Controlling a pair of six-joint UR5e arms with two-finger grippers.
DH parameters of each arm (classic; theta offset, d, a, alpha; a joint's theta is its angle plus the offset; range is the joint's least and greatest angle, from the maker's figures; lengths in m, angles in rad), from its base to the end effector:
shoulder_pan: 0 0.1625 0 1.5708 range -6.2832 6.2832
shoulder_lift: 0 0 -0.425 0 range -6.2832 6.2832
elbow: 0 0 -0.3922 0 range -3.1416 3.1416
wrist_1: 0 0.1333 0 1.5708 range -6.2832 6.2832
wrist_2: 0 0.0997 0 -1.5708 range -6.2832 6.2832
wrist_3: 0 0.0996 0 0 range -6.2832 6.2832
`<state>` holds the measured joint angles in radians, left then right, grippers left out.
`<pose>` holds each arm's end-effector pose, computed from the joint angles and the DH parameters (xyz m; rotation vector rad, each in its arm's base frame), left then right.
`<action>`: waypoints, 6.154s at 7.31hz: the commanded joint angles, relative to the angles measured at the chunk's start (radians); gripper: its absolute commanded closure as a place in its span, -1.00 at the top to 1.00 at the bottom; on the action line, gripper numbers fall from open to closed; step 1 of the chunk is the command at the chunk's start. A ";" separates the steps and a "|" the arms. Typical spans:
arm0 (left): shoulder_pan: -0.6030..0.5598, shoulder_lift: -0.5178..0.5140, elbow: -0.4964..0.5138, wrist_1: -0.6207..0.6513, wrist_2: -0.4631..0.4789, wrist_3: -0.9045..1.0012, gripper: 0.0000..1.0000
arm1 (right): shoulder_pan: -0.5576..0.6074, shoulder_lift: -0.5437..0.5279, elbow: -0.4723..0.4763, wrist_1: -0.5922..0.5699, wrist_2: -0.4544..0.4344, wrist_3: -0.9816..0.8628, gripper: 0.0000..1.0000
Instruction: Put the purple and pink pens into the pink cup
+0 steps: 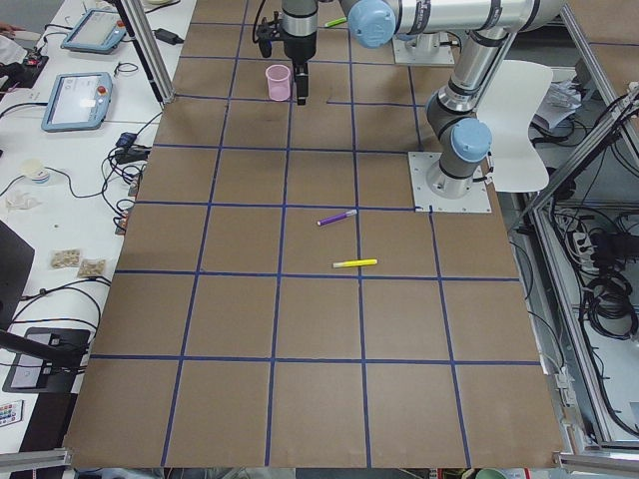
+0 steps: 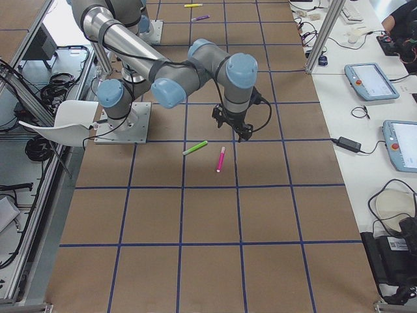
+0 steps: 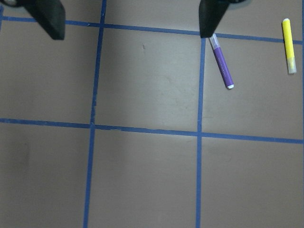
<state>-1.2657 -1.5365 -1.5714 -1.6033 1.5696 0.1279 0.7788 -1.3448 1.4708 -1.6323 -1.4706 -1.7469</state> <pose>0.0161 -0.4953 0.5010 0.2779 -3.1284 0.0022 -0.3104 -0.5076 0.4221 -1.3963 2.7095 -0.1168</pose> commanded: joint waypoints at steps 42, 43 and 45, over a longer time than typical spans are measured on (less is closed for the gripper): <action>0.310 -0.415 -0.174 0.158 -0.060 0.055 -1.00 | 1.014 0.142 0.007 -0.187 -0.186 0.783 -1.00; 0.308 -0.413 -0.174 0.158 -0.060 0.055 -1.00 | 1.039 0.142 -0.010 -0.182 -0.186 0.811 -1.00; 0.308 -0.412 -0.174 0.161 -0.057 0.055 -1.00 | 1.051 0.160 -0.020 -0.187 -0.185 0.826 -1.00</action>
<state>-0.9561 -1.9504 -1.7457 -1.4437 1.5108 0.1829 1.8209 -1.1975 1.4580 -1.8163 -1.6554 -0.9373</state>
